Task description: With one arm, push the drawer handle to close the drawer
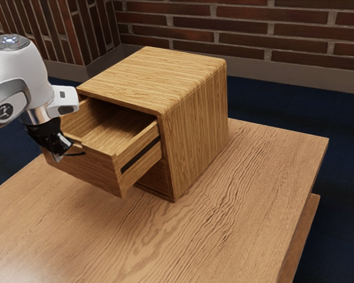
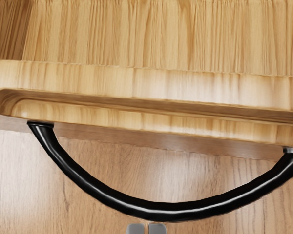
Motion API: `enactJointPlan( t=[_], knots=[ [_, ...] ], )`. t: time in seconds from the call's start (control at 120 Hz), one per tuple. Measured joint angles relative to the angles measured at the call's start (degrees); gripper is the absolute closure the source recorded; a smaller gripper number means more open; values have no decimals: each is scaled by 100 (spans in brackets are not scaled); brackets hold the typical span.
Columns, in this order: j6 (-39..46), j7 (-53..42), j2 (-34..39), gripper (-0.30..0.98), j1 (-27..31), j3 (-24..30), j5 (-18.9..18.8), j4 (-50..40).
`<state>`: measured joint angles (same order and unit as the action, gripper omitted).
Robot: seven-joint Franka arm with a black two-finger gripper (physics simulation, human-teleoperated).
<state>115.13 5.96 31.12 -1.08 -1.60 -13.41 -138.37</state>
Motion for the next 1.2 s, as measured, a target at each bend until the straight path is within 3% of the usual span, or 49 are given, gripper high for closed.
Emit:
enactJointPlan(
  t=[1.2],
  knots=[
    [1670,12,-469,78,-165,-8,-321,-36]
  ],
)
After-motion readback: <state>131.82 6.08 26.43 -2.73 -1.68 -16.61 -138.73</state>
